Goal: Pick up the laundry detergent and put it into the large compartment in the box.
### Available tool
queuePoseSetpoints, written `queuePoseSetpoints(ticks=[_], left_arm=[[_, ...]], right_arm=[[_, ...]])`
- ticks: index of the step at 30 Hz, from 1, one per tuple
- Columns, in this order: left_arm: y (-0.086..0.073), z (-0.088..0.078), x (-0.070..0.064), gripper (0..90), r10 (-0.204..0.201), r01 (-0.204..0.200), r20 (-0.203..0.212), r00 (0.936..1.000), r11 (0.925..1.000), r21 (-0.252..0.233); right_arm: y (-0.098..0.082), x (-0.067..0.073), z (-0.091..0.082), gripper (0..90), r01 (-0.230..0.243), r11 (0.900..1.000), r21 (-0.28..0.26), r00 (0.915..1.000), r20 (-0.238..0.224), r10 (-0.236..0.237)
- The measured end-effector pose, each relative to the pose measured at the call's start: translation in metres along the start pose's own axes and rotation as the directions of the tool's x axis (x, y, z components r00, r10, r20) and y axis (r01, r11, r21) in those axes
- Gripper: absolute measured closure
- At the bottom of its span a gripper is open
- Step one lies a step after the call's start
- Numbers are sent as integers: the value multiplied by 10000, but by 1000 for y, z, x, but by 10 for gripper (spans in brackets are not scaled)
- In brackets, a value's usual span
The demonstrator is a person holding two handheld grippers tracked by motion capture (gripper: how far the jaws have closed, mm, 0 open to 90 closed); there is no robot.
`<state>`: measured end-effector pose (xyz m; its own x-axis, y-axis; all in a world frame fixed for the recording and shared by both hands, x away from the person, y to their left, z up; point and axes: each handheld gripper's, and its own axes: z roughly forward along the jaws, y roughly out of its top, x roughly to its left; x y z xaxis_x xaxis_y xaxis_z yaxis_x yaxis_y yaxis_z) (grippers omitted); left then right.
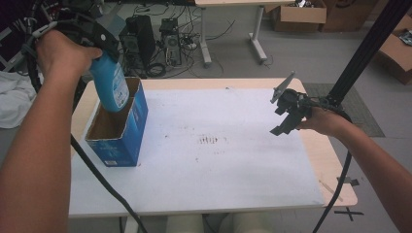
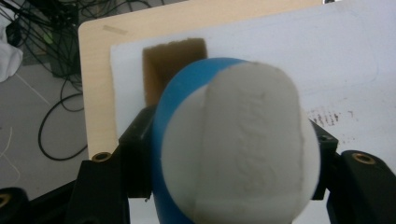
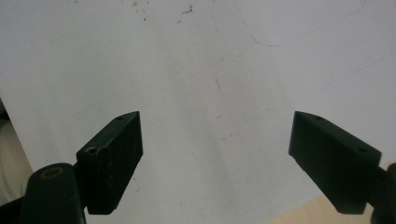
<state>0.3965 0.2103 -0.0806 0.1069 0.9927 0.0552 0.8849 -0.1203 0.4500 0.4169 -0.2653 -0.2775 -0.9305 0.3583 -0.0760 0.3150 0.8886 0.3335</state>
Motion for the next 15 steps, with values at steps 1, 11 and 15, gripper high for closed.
queuePoseSetpoints(ticks=[1,11,15], left_arm=[[-1,2,1,380,-49,48,-64,10000,10000,-59],[-14,26,16,381,-361,359,-269,9990,9993,-96],[-19,37,20,381,-307,307,-323,9990,9995,21]], right_arm=[[0,0,0,179,7,10000,6,10000,3,-7],[1,0,2,179,9,10000,39,10000,26,-9],[2,0,2,179,5,10000,38,10000,32,-5]])
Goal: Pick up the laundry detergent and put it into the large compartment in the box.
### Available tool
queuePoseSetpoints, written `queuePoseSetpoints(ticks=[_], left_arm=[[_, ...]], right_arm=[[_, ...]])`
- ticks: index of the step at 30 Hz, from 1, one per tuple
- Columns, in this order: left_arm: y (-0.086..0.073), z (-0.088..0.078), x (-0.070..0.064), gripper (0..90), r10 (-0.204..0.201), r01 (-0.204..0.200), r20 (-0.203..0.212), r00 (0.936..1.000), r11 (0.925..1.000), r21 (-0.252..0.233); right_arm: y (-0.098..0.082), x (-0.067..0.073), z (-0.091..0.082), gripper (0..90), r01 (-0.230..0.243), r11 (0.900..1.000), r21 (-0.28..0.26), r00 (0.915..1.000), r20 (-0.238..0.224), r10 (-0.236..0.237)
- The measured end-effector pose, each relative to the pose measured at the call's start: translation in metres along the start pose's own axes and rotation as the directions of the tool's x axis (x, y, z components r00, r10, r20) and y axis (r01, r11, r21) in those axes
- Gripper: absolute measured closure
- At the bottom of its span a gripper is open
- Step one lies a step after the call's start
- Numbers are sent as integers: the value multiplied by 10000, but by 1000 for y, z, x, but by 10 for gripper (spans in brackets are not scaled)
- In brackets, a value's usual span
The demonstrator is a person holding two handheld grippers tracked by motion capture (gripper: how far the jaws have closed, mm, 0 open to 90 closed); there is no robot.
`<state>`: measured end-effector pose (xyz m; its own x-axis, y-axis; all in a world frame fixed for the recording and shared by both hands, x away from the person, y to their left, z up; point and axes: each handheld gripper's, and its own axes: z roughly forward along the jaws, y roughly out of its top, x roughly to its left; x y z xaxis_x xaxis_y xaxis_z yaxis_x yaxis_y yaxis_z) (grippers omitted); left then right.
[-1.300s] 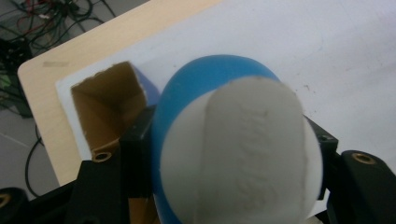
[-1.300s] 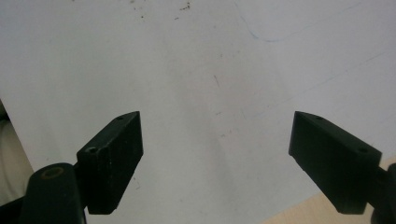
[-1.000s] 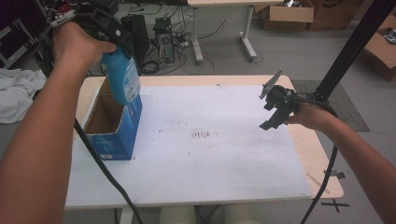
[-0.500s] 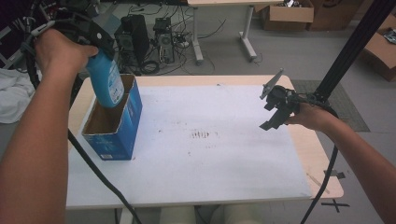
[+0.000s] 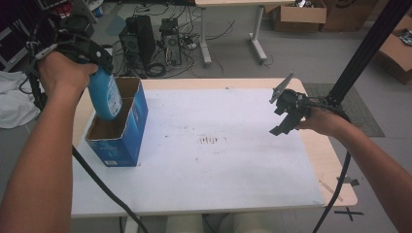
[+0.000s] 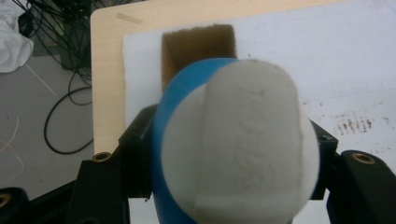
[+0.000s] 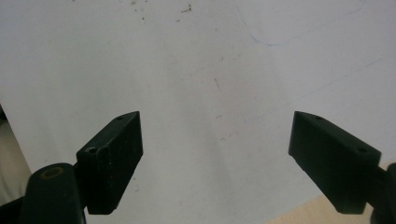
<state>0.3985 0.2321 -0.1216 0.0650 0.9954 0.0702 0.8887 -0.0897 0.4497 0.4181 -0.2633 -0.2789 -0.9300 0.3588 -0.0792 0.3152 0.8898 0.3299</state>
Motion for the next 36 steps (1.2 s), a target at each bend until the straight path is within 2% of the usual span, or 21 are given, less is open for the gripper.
queuePoseSetpoints(ticks=[4,10,11,21,34,36], left_arm=[[-7,16,3,381,-81,80,136,9999,9999,101],[-14,32,4,381,-10,6,119,9999,9995,329],[-16,39,4,381,-19,14,144,9999,9993,374],[-31,73,6,381,-120,109,222,9997,9989,458],[-48,111,6,381,-137,110,308,9994,9963,857],[-48,112,6,380,-153,125,322,9994,9962,865]], right_arm=[[0,0,1,179,16,10000,54,10000,5,-17],[0,0,1,179,-8,10000,66,10000,15,7],[0,1,2,179,-9,10000,31,10000,12,9],[-2,0,2,179,-48,9999,95,10000,16,48],[-2,0,5,180,-131,9997,197,9999,-20,132],[-2,-1,6,180,-112,9997,200,9999,-28,113]])
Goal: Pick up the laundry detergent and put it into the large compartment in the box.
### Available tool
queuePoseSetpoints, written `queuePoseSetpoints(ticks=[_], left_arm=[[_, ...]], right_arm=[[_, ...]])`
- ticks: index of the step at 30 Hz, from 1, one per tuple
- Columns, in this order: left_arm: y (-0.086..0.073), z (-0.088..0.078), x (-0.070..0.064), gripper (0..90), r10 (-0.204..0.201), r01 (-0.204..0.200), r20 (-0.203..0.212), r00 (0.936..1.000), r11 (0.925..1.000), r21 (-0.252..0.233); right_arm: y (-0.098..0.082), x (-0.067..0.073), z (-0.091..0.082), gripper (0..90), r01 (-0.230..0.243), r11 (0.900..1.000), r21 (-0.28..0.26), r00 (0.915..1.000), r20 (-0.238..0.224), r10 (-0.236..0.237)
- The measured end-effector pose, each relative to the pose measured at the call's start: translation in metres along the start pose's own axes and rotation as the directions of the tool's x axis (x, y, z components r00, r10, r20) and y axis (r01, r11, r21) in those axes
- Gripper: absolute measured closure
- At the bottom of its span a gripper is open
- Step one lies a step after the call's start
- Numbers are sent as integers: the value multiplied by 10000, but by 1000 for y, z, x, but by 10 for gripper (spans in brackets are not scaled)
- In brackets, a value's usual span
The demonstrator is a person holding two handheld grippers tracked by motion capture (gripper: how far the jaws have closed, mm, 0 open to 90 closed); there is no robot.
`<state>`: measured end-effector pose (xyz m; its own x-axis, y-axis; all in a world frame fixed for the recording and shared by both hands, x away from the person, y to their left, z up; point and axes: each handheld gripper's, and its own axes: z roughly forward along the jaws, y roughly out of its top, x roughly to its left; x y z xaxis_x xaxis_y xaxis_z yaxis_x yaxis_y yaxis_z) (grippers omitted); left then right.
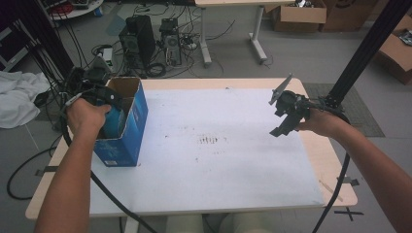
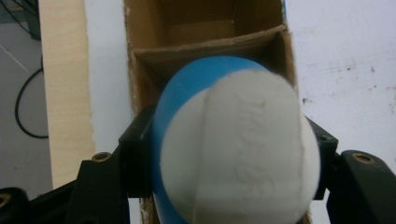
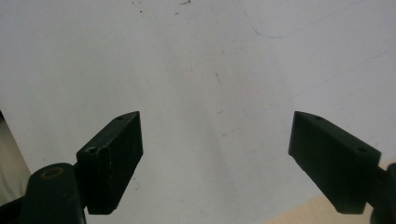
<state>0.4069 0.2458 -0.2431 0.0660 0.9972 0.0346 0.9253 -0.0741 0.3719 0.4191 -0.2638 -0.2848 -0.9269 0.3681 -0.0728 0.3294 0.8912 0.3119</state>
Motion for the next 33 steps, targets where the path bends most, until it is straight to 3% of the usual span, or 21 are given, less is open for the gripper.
queuePoseSetpoints(ticks=[15,33], left_arm=[[-10,32,1,380,97,-96,-8,10000,9982,592],[-10,41,-1,379,299,-300,26,9995,9956,886]], right_arm=[[0,-2,4,180,-25,10000,20,10000,-71,25],[-3,-4,6,181,-153,9999,49,9998,-103,153]])
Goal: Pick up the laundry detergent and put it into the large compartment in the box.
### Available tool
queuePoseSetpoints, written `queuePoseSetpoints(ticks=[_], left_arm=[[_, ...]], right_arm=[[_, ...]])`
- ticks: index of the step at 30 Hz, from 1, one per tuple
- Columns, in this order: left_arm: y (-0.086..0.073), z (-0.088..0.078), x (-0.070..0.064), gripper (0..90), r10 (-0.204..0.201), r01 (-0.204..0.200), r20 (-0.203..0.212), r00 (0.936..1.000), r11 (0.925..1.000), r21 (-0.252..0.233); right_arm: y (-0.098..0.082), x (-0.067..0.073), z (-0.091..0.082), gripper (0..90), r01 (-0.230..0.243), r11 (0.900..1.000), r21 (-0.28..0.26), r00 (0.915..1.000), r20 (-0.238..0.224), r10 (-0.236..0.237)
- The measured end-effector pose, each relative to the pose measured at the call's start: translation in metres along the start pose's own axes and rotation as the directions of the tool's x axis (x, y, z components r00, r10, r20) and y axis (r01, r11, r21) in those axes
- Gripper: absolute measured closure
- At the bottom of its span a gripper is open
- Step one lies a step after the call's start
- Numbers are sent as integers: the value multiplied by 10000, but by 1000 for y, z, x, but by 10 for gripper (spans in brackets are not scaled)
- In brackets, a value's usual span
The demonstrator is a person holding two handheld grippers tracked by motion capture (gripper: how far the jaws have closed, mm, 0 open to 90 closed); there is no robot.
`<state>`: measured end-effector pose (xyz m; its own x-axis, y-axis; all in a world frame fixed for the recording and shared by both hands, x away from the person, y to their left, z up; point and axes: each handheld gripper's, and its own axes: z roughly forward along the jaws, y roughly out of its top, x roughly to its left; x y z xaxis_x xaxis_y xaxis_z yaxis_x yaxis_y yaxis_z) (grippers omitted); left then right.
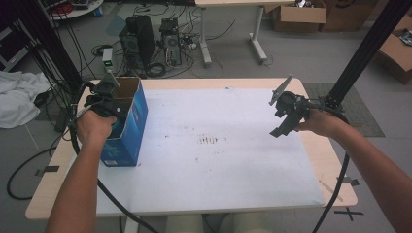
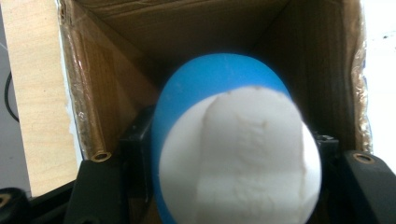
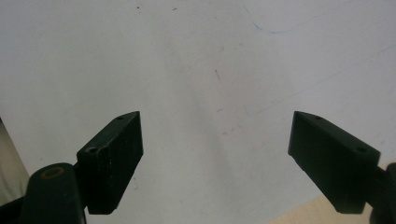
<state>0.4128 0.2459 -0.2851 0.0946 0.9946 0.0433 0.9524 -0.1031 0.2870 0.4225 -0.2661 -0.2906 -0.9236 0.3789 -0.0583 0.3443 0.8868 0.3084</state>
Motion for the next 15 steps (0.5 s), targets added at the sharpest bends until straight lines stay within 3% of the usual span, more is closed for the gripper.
queuePoseSetpoints(ticks=[15], left_arm=[[-1,0,3,374,33,-34,121,9999,9999,119]], right_arm=[[2,2,2,182,104,9999,6,9999,-18,-104]])
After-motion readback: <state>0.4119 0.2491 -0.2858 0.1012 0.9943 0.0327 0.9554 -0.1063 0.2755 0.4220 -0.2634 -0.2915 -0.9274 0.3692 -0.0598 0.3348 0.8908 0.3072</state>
